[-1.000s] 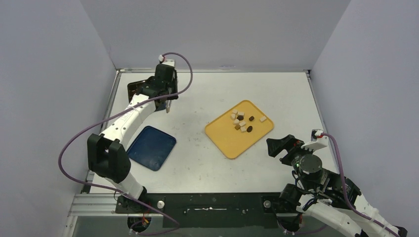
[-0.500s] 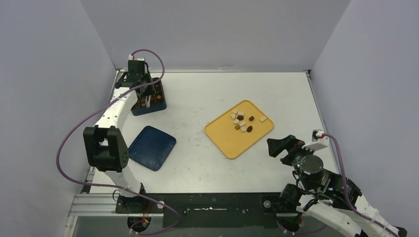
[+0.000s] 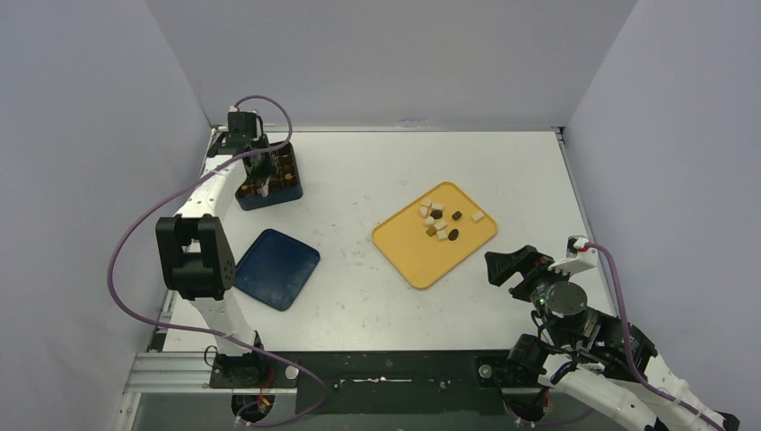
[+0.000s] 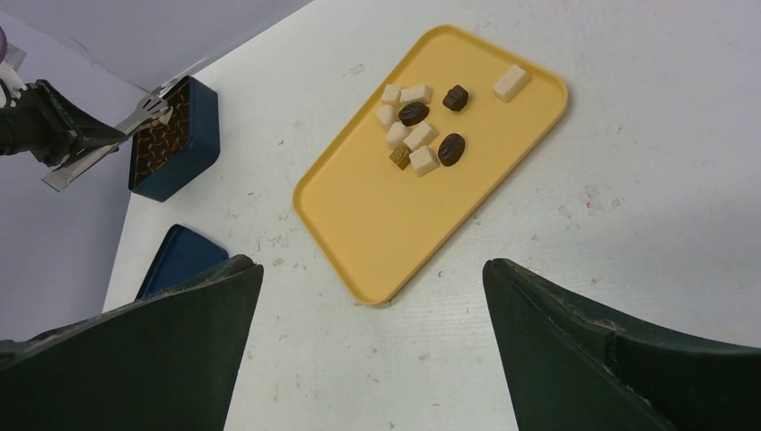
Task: Pack the chocolate
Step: Place the fake chocolate in the packing box, then pick up the fake chocolate from the plate.
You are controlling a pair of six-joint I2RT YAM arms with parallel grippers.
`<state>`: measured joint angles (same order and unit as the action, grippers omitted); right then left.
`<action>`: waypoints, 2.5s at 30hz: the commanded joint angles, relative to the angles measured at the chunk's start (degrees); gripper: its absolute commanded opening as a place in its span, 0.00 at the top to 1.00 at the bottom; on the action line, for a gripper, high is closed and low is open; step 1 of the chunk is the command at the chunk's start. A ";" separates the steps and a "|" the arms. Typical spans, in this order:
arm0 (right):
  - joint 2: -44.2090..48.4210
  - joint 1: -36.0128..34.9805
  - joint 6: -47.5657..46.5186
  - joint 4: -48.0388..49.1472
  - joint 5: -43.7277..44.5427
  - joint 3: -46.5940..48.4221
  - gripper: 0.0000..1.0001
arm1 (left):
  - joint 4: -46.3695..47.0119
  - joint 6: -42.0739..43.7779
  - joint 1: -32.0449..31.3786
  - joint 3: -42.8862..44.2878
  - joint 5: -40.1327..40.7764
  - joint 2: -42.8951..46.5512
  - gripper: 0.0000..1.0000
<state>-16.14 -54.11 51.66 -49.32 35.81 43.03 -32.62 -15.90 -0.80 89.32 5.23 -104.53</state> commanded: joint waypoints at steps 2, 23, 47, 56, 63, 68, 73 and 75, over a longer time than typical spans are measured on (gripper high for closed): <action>-0.75 -0.61 0.02 1.56 1.37 0.48 0.00 | 2.90 0.05 0.52 3.06 -0.48 -1.02 0.73; -0.47 -0.59 -0.33 1.84 1.26 0.35 0.00 | 0.46 -1.31 0.51 3.94 -0.19 2.58 0.62; -0.69 -0.65 -0.37 2.03 2.07 0.13 0.00 | 2.08 -2.85 -24.79 -5.67 -5.14 19.69 0.63; -0.73 -0.66 -0.25 1.97 1.98 0.13 0.00 | 8.02 -4.14 -36.79 -13.21 0.47 19.70 0.66; -0.82 -0.69 -0.15 1.90 1.82 0.04 0.00 | 13.16 -3.00 -41.02 -17.92 0.82 17.29 0.66; -0.95 -0.73 0.14 1.69 1.97 0.13 0.00 | 18.43 -1.90 -45.25 -20.08 1.34 15.27 0.66; -0.81 -0.67 0.52 1.42 2.34 0.14 0.00 | 17.07 -1.18 -49.42 -16.84 3.05 10.31 0.66; -0.82 -0.71 0.61 1.36 2.25 0.22 0.00 | 16.99 -0.98 -51.00 -16.06 3.76 8.94 0.66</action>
<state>-16.16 -54.46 51.81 -49.34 36.69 43.03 -18.94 -18.02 -49.52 69.49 6.74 -93.47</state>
